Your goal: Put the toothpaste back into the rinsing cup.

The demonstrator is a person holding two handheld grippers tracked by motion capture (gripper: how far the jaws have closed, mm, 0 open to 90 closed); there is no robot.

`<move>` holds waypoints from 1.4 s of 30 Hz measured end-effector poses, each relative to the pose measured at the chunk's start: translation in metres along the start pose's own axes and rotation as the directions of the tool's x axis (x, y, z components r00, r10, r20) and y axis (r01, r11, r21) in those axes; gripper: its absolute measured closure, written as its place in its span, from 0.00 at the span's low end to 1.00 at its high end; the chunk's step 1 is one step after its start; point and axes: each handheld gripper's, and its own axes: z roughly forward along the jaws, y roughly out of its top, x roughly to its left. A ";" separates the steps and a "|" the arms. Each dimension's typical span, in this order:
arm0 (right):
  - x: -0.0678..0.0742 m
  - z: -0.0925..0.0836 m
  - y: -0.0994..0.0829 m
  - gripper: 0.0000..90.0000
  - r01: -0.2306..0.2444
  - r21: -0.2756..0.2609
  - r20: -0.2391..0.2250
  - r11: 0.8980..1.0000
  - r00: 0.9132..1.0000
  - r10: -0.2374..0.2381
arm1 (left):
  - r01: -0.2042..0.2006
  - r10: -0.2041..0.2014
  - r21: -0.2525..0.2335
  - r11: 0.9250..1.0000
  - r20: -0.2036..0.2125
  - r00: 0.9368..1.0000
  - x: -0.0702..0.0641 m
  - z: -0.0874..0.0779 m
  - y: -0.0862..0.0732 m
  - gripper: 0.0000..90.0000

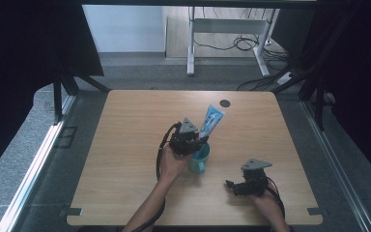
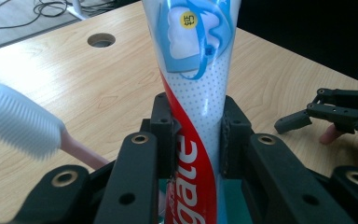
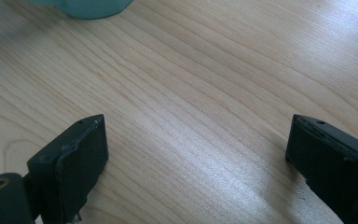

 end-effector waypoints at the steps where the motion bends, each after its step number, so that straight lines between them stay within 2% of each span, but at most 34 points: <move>1: 0.000 0.000 0.000 0.06 0.001 0.000 0.000 1.000 1.000 -0.001 | 0.001 -0.001 0.000 1.000 0.000 1.000 0.000 0.001 -0.001 0.80; 16: 0.000 0.000 0.000 0.06 0.000 0.001 0.000 1.000 1.000 0.000 | -0.002 0.002 0.000 1.000 -0.002 1.000 -0.002 0.004 -0.011 0.80; 34: 0.000 0.000 0.000 0.06 -0.001 0.002 0.000 1.000 1.000 0.001 | -0.007 0.007 0.001 1.000 -0.007 1.000 -0.004 0.002 -0.015 0.79; 40: 0.000 0.000 0.000 0.06 -0.001 0.002 0.000 1.000 1.000 0.001 | -0.022 0.023 0.022 1.000 -0.024 0.999 -0.006 0.001 -0.017 0.78; 42: 0.000 0.000 0.000 0.06 -0.001 0.002 0.000 1.000 1.000 0.001 | -0.041 0.042 0.036 0.999 -0.029 0.999 -0.006 0.001 -0.017 0.78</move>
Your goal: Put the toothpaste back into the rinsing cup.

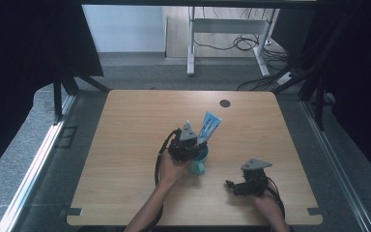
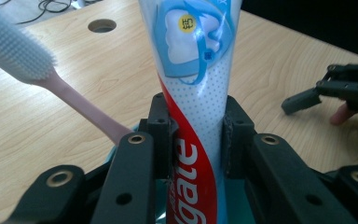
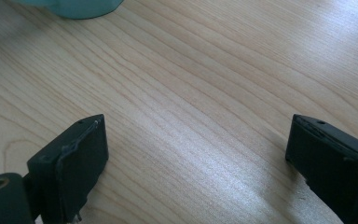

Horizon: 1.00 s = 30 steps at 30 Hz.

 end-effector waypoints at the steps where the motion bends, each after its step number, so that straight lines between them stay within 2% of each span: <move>1: 0.000 0.000 0.000 0.06 0.000 0.000 0.000 1.000 1.000 0.000 | -0.003 0.003 0.003 1.000 -0.003 1.000 0.000 0.000 0.000 0.78; 9: 0.000 0.000 0.000 0.06 0.002 -0.001 0.001 1.000 1.000 -0.002 | -0.037 0.038 0.058 0.998 -0.020 0.999 -0.003 0.001 -0.001 0.76; 14: 0.000 0.000 0.000 0.06 0.002 -0.001 0.001 1.000 1.000 -0.002 | -0.015 0.016 0.063 0.998 -0.014 1.000 -0.002 0.002 -0.005 0.75; 22: 0.000 0.000 0.000 0.06 0.002 -0.001 0.001 1.000 1.000 -0.002 | -0.003 0.004 0.082 0.997 -0.007 1.000 -0.002 0.001 -0.002 0.72; 25: 0.000 0.000 0.000 0.06 0.001 -0.001 0.001 1.000 1.000 -0.001 | 0.001 -0.002 0.072 0.997 0.003 1.000 -0.001 0.000 0.000 0.68; 30: 0.000 0.000 0.000 0.06 0.002 -0.001 0.001 1.000 1.000 -0.002 | 0.003 -0.002 0.070 0.998 -0.005 1.000 0.000 -0.003 0.002 0.61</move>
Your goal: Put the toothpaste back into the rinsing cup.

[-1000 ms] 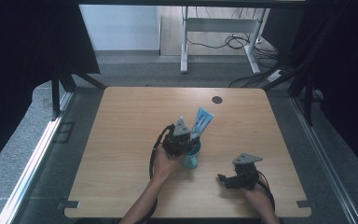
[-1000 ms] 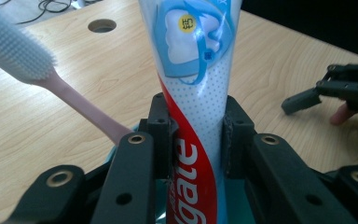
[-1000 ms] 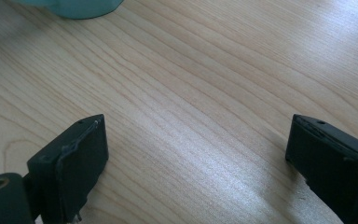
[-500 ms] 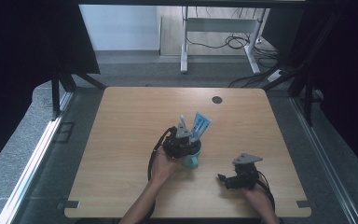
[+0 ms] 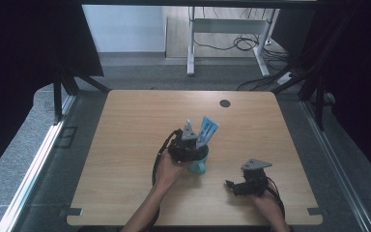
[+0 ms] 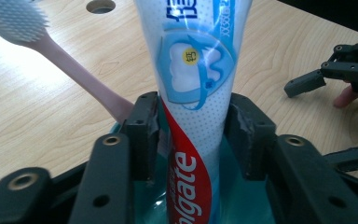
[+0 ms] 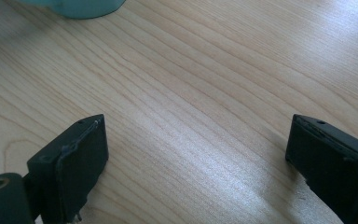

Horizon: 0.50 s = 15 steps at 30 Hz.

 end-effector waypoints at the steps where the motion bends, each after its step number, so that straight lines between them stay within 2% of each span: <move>1: 0.000 0.000 0.000 0.06 0.000 0.000 0.000 1.000 1.000 0.000 | 0.000 0.000 -0.001 1.000 -0.002 1.000 0.000 0.000 0.000 0.59; 15: 0.000 0.000 0.000 0.06 0.000 0.000 0.000 1.000 1.000 0.000 | -0.003 0.003 -0.012 1.000 0.000 1.000 -0.007 -0.012 0.005 0.32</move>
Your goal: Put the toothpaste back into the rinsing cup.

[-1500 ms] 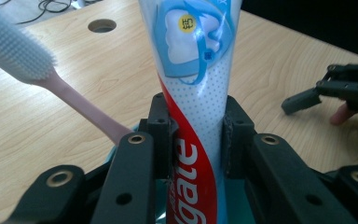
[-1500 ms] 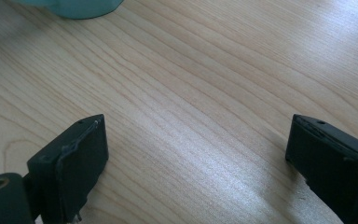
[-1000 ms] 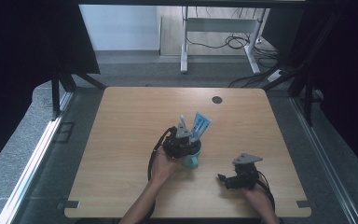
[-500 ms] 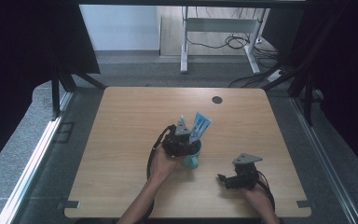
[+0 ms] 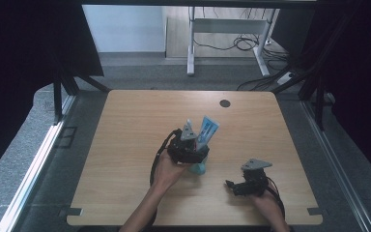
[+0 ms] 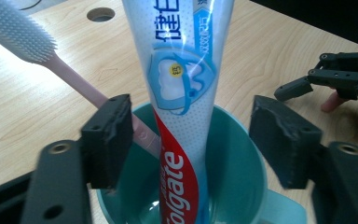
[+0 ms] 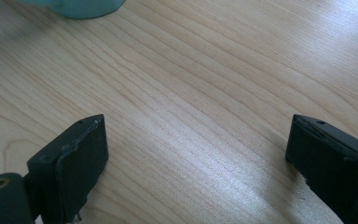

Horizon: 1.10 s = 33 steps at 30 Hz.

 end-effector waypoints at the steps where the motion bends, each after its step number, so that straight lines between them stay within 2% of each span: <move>1: 0.000 0.000 0.000 0.06 0.000 0.000 0.000 1.000 1.000 0.000 | -0.009 0.009 0.002 1.000 -0.005 1.000 -0.001 -0.001 0.000 0.31; 8: 0.000 0.000 0.000 0.06 0.001 0.000 0.000 1.000 1.000 -0.001 | -0.018 0.018 0.019 1.000 -0.017 1.000 -0.004 -0.006 -0.001 0.17; 13: 0.000 0.000 0.000 0.06 0.000 0.002 -0.001 1.000 1.000 0.000 | -0.007 0.008 0.024 1.000 -0.027 1.000 -0.003 -0.011 -0.002 0.14; 22: 0.000 0.000 0.000 0.06 -0.001 0.002 -0.001 1.000 1.000 0.001 | -0.006 0.007 0.022 1.000 -0.030 1.000 0.002 -0.022 -0.007 0.01; 27: 0.000 0.000 0.000 0.06 0.000 0.002 0.000 1.000 1.000 0.000 | 0.000 0.000 0.011 1.000 -0.038 0.999 0.005 -0.029 -0.010 0.00; 33: 0.000 0.000 0.000 0.06 0.000 0.002 0.000 1.000 1.000 0.000 | -0.012 0.013 0.014 1.000 -0.055 0.998 0.009 -0.037 -0.014 0.00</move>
